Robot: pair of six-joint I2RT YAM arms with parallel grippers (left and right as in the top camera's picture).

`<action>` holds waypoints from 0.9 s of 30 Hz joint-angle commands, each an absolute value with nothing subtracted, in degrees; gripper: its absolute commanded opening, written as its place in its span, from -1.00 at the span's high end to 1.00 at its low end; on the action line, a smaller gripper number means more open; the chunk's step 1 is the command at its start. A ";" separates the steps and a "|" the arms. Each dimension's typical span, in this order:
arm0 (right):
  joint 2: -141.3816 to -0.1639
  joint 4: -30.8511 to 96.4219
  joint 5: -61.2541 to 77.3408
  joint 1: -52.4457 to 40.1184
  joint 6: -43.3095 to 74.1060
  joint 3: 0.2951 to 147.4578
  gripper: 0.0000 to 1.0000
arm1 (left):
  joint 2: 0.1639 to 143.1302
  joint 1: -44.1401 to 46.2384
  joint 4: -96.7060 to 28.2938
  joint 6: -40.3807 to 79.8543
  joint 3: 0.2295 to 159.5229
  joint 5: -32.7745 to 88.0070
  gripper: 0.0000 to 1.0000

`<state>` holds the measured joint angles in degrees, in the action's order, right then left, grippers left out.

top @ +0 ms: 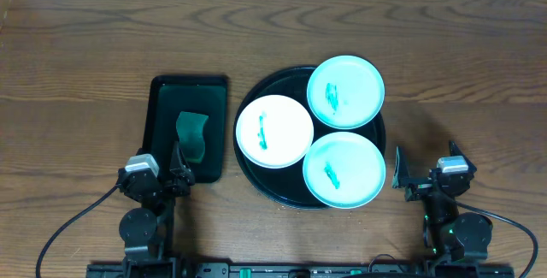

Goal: Clean dirty plates on tray and stack at the side

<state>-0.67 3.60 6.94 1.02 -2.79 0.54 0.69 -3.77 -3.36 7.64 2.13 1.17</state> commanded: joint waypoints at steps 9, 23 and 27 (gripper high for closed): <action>-0.38 3.66 7.38 1.45 -3.51 0.36 -0.99 | 0.25 -4.12 -3.99 7.31 0.23 0.89 -0.50; -0.38 3.22 5.34 1.45 -4.67 0.36 -0.99 | 0.25 -4.12 -3.97 7.33 0.23 0.89 -0.51; -0.38 3.86 5.21 1.45 -4.62 0.36 -0.98 | 0.25 -4.12 -3.99 7.31 0.23 0.89 -0.51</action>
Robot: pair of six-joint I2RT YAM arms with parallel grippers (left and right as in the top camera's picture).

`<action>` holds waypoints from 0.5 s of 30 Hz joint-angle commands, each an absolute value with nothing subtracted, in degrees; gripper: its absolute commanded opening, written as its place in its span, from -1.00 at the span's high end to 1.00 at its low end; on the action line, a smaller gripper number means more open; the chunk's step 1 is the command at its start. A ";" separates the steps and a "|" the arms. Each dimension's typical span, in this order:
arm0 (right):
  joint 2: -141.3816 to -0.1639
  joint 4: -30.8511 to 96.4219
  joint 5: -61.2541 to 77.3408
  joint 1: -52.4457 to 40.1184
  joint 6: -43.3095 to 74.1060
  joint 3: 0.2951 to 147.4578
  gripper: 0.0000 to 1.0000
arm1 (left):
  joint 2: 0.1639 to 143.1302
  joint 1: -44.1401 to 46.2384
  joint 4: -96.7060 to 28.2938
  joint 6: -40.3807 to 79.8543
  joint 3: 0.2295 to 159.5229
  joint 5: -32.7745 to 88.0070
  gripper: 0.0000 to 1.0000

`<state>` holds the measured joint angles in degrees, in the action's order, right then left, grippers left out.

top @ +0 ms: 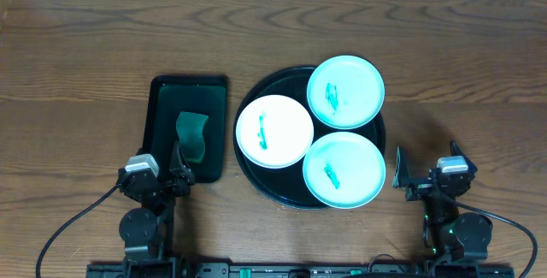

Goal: Clean dirty plates on tray and stack at the side

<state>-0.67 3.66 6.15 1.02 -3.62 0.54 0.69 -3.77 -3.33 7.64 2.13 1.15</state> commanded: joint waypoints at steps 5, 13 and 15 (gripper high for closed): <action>-0.38 3.88 4.58 1.45 -4.80 0.36 -0.99 | 0.27 -4.12 -3.99 7.31 0.23 0.89 -0.51; -0.38 3.88 4.56 1.45 -4.82 0.36 -0.99 | 1.32 -4.12 -4.01 7.29 0.23 -0.10 -0.50; -0.38 3.73 4.58 1.45 -4.82 0.36 -0.99 | 2.35 -4.12 -3.99 7.29 0.23 -0.67 -0.51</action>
